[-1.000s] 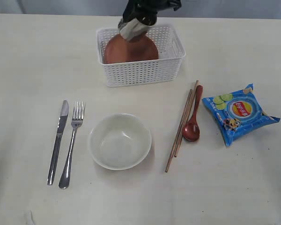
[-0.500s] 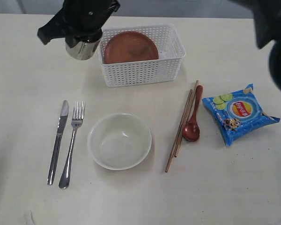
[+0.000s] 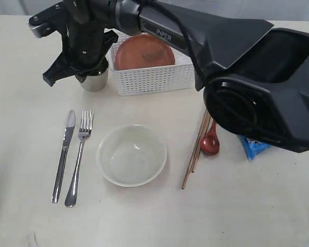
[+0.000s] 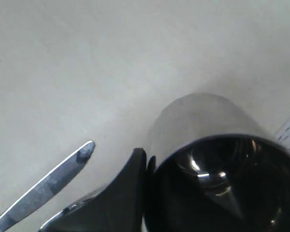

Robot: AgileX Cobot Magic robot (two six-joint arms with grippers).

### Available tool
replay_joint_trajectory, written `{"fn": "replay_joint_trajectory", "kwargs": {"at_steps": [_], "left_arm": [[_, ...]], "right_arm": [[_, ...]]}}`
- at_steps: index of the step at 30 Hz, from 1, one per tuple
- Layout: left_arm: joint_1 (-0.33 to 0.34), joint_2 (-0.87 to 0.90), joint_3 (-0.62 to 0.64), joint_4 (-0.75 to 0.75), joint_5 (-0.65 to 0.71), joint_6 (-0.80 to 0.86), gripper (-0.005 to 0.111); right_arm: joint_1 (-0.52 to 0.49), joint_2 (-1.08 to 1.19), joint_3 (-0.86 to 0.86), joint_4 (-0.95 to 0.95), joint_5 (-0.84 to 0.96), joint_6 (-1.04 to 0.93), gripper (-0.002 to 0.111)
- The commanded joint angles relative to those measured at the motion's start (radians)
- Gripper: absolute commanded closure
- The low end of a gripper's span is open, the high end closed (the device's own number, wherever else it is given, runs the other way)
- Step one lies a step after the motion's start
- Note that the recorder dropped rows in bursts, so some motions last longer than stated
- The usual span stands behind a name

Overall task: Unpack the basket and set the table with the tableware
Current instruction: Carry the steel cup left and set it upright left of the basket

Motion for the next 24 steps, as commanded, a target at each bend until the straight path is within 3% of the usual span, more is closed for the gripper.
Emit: {"fn": "replay_joint_trajectory", "kwargs": {"at_steps": [1,14,16,17,18,19,24], "left_arm": [[0.001,-0.004,0.004,-0.002,-0.001,-0.001,0.106],[0.001,-0.004,0.004,-0.002,-0.001,-0.001,0.106],[0.001,-0.004,0.004,-0.002,-0.001,-0.001,0.106],[0.001,-0.004,0.004,-0.002,-0.001,-0.001,0.106],[0.001,-0.004,0.004,-0.002,-0.001,-0.001,0.106],[0.001,-0.004,0.004,-0.002,-0.001,-0.001,0.106],[0.001,-0.004,0.004,-0.002,-0.001,-0.001,0.106]], "right_arm": [[-0.005,0.008,-0.036,-0.022,0.01,0.01,0.109],[-0.005,0.046,-0.038,0.067,-0.039,-0.016,0.107],[-0.007,0.051,-0.038,0.064,-0.025,-0.005,0.087],[-0.007,0.051,-0.038,0.045,-0.018,0.004,0.072],[-0.007,0.051,-0.038,0.037,-0.016,0.009,0.066],[-0.007,0.051,-0.047,0.037,-0.008,0.009,0.062],[-0.007,0.051,-0.119,0.037,0.031,0.007,0.062]]}}
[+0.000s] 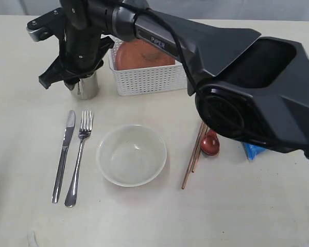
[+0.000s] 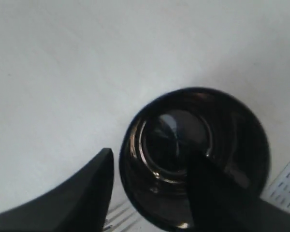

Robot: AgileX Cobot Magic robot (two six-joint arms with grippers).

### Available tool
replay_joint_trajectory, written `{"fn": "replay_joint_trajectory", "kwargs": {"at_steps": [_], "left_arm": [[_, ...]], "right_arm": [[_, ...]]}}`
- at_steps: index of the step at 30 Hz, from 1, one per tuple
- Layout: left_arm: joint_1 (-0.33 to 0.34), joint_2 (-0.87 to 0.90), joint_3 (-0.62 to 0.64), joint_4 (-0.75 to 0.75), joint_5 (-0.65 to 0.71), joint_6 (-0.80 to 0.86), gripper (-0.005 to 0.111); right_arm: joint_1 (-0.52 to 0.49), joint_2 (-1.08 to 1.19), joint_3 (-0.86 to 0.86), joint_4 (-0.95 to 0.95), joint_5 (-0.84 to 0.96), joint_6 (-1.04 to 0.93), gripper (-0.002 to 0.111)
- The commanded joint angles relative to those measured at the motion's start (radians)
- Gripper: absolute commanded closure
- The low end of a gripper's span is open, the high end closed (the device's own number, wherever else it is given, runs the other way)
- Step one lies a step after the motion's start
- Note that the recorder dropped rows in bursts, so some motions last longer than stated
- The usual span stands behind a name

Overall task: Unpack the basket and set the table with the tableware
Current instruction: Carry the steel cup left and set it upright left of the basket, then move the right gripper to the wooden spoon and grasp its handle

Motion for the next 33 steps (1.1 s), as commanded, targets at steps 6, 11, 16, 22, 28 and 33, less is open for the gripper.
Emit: {"fn": "replay_joint_trajectory", "kwargs": {"at_steps": [6,11,16,22,28,33], "left_arm": [[0.001,-0.004,0.004,-0.002,-0.001,-0.001,0.106],[0.001,-0.004,0.004,-0.002,-0.001,-0.001,0.106],[0.001,-0.004,0.004,-0.002,-0.001,-0.001,0.106],[0.001,-0.004,0.004,-0.002,-0.001,-0.001,0.106],[0.001,-0.004,0.004,-0.002,-0.001,-0.001,0.106],[0.001,-0.004,0.004,-0.002,-0.001,-0.001,0.106]], "right_arm": [[-0.007,-0.002,-0.151,-0.107,0.096,0.04,0.062],[-0.009,-0.022,-0.183,-0.15,0.162,0.103,0.062],[-0.032,-0.115,-0.129,-0.095,0.162,0.139,0.062],[-0.097,-0.281,0.089,-0.071,0.162,0.139,0.062],[-0.224,-0.527,0.467,-0.078,0.162,0.137,0.062],[-0.358,-0.746,0.793,-0.045,0.071,0.156,0.062]]}}
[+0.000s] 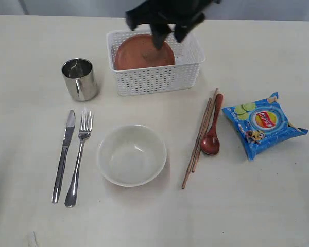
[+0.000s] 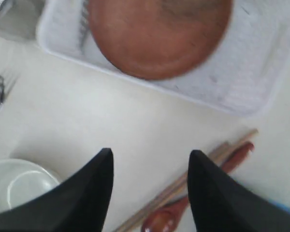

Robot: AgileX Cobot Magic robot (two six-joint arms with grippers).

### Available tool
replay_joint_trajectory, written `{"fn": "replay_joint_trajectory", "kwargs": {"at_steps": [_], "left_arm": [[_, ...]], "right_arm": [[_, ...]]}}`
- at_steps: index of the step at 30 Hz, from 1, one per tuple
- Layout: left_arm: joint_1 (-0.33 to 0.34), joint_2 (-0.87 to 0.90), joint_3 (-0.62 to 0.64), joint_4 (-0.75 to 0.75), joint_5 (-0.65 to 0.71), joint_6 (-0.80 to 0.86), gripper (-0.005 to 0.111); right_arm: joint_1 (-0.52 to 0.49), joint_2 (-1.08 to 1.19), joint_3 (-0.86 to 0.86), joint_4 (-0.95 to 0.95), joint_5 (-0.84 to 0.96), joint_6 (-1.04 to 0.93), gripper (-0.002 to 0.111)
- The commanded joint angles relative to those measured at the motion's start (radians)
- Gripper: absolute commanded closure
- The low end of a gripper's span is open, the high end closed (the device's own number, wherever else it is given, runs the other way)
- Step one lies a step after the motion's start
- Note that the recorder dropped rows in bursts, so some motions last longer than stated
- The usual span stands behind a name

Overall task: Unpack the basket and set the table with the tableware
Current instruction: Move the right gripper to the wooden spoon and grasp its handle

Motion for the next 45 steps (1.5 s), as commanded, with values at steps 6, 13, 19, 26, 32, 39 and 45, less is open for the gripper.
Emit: {"fn": "replay_joint_trajectory", "kwargs": {"at_steps": [6,13,19,26,32,39,45], "left_arm": [[0.001,-0.004,0.004,-0.002,-0.001,-0.001,0.106],[0.001,-0.004,0.004,-0.002,-0.001,-0.001,0.106],[0.001,-0.004,0.004,-0.002,-0.001,-0.001,0.106],[0.001,-0.004,0.004,-0.002,-0.001,-0.001,0.106],[0.001,-0.004,0.004,-0.002,-0.001,-0.001,0.106],[0.001,-0.004,0.004,-0.002,-0.001,-0.001,0.106],[0.001,-0.004,0.004,-0.002,-0.001,-0.001,0.106]], "right_arm": [[-0.23,-0.26,0.551,0.052,-0.202,0.016,0.062],[-0.249,-0.219,0.722,0.218,-0.393,-0.074,0.062],[-0.249,-0.151,0.732,0.325,-0.471,-0.149,0.062],[-0.251,-0.047,0.732,0.304,-0.493,-0.135,0.062],[-0.251,-0.011,0.732,0.251,-0.523,-0.106,0.062],[-0.251,-0.005,0.732,0.232,-0.558,-0.082,0.062],[-0.251,0.022,0.732,0.156,-0.568,-0.026,0.062]]}}
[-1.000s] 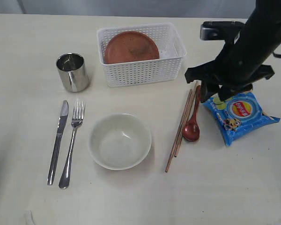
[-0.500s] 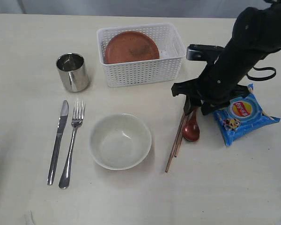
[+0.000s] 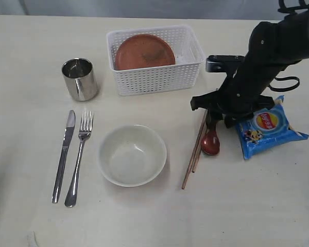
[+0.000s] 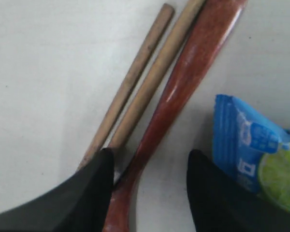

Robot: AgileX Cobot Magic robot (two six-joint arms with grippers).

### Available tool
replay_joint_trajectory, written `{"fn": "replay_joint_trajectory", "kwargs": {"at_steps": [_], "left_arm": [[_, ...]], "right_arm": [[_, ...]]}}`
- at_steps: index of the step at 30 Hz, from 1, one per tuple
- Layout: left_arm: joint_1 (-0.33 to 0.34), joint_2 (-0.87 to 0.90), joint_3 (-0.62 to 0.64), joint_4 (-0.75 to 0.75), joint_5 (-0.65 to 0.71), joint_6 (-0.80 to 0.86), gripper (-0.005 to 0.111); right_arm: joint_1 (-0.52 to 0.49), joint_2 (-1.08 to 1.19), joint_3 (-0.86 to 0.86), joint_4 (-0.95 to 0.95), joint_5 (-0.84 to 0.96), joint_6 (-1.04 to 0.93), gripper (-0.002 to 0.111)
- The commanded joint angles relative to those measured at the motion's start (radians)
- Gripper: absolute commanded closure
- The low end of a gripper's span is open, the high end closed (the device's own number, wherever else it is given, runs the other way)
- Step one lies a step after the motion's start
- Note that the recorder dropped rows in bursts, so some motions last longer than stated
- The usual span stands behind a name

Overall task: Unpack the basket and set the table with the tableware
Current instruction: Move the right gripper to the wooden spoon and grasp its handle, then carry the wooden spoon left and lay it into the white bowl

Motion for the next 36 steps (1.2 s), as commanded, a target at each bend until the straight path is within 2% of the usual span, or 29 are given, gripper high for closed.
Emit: {"fn": "replay_joint_trajectory", "kwargs": {"at_steps": [1,4,7,9,22,26,30,36], "left_arm": [[0.001,-0.004,0.004,-0.002,-0.001,-0.001,0.106],[0.001,-0.004,0.004,-0.002,-0.001,-0.001,0.106],[0.001,-0.004,0.004,-0.002,-0.001,-0.001,0.106],[0.001,-0.004,0.004,-0.002,-0.001,-0.001,0.106],[0.001,-0.004,0.004,-0.002,-0.001,-0.001,0.106],[0.001,-0.004,0.004,-0.002,-0.001,-0.001,0.106],[0.001,-0.004,0.004,-0.002,-0.001,-0.001,0.106],[0.001,-0.004,0.004,-0.002,-0.001,-0.001,0.106]], "right_arm": [[-0.005,0.004,0.005,-0.046,-0.002,0.013,0.062],[-0.005,0.004,0.005,-0.064,-0.002,0.017,0.069],[-0.005,0.004,0.005,-0.087,-0.005,0.017,0.098],[-0.005,0.004,0.005,-0.09,-0.011,0.017,0.109],[-0.005,-0.145,0.005,-0.085,0.012,0.017,0.109],[0.019,-0.224,0.012,-0.026,0.007,-0.012,0.109],[0.093,-0.303,0.056,0.093,-0.052,-0.088,0.109],[0.294,-0.345,0.123,0.233,-0.223,-0.17,0.109]]}}
